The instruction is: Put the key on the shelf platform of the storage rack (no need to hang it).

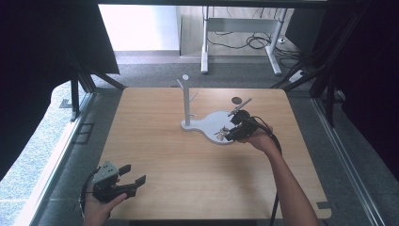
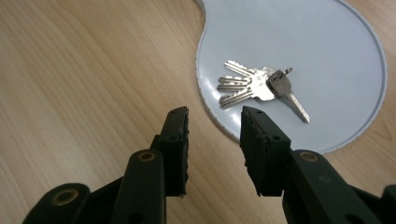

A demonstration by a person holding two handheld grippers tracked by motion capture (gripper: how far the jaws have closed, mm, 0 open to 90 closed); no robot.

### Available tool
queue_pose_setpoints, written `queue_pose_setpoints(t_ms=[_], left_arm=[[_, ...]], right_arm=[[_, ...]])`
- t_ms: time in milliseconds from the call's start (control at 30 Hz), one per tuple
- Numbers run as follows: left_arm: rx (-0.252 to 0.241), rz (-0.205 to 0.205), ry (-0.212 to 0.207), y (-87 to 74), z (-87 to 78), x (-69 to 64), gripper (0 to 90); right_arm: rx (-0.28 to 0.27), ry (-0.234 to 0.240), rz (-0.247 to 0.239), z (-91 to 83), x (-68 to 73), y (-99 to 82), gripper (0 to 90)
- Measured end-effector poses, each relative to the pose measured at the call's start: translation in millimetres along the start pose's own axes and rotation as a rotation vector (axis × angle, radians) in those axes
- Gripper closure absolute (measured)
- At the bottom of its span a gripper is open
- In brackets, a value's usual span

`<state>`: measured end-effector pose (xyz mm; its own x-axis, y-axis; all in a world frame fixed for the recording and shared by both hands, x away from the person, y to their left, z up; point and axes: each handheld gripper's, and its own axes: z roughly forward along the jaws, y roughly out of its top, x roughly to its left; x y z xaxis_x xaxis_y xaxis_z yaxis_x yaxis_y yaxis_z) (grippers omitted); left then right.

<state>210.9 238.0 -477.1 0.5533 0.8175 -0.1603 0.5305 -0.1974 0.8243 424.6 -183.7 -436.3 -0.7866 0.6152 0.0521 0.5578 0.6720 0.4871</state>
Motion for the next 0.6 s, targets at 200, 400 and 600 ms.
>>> queue_pose_setpoints(t_ms=[200,400,600], left_arm=[[0.006,0.007,-0.004,0.0,2.1,-3.2,25.8],[0.016,0.012,-0.008,-0.7,5.7,-5.8,25.7],[0.026,0.018,-0.012,-1.4,8.9,-7.7,25.8]], right_arm=[[-0.051,0.012,0.007,-13.2,8.1,-25.5,59.2],[-0.102,0.006,0.010,-24.5,18.7,-56.8,55.6],[-0.154,-0.013,0.030,-30.1,30.4,-91.2,51.4]])
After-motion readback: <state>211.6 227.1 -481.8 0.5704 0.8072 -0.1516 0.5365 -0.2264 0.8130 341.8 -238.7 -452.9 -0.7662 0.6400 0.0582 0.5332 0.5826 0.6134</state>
